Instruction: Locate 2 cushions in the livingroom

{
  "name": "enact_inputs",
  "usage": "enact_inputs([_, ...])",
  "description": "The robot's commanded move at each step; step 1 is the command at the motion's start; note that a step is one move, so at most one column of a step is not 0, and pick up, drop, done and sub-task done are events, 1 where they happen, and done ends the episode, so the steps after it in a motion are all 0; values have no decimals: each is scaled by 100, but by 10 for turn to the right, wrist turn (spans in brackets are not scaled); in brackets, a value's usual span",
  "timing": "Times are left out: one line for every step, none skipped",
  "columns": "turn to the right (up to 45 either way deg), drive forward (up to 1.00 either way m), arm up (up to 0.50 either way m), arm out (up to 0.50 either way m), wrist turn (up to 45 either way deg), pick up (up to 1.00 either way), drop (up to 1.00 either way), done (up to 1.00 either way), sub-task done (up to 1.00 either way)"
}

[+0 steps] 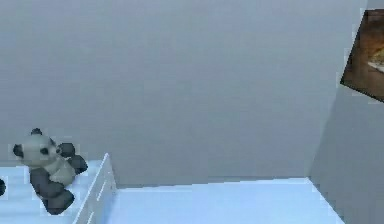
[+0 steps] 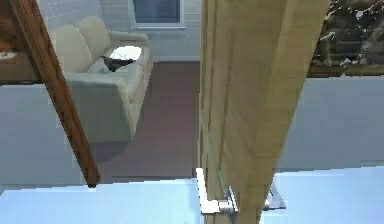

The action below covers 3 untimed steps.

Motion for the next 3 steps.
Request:
enact_inputs([0, 30, 0, 0, 0, 0, 0, 0, 0])
enact_inputs([450, 0, 0, 0, 0, 0, 0, 0, 0])
enact_inputs([420, 0, 0, 0, 0, 0, 0, 0, 0])
